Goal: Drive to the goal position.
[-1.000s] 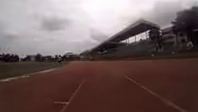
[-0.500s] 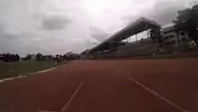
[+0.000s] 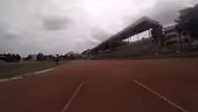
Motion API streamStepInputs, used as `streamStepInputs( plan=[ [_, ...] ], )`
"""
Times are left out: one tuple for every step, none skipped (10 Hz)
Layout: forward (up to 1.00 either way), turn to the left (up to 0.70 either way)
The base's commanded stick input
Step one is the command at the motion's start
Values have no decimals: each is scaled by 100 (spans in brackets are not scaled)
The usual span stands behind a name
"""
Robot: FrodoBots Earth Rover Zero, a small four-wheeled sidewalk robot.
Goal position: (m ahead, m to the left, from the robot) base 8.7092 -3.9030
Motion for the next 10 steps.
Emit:
streamStepInputs(
  plan=[
    [70, 0],
    [70, 0],
    [70, 0],
    [70, 0],
    [70, 0],
    [70, 0],
    [70, -4],
    [70, -10],
    [70, -16],
    [70, -21]
  ],
)
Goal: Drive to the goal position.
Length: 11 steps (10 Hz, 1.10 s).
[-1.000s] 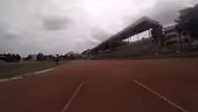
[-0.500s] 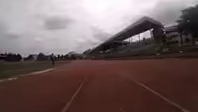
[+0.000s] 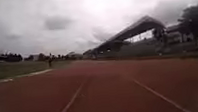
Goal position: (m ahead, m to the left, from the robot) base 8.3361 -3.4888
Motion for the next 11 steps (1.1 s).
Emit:
streamStepInputs(
  plan=[
    [70, -27],
    [70, -32],
    [70, -34],
    [70, -35],
    [70, -35],
    [70, -35],
    [70, -35],
    [70, -35],
    [70, -35],
    [70, -35],
    [70, -35]
  ],
)
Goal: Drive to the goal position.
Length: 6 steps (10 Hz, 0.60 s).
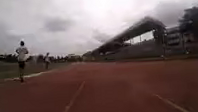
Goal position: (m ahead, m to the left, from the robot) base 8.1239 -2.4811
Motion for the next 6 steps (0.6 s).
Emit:
streamStepInputs(
  plan=[
    [70, -35],
    [70, -35],
    [70, -35],
    [70, -35],
    [70, -35],
    [70, -34]
  ],
)
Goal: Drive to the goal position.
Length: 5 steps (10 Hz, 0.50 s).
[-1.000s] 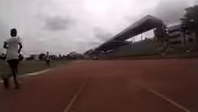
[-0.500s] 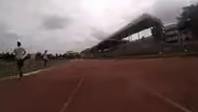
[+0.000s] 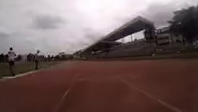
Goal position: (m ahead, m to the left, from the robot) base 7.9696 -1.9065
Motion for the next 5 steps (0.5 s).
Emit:
streamStepInputs(
  plan=[
    [70, 0],
    [70, 0],
    [70, 0],
    [70, 0],
    [70, 0]
  ],
)
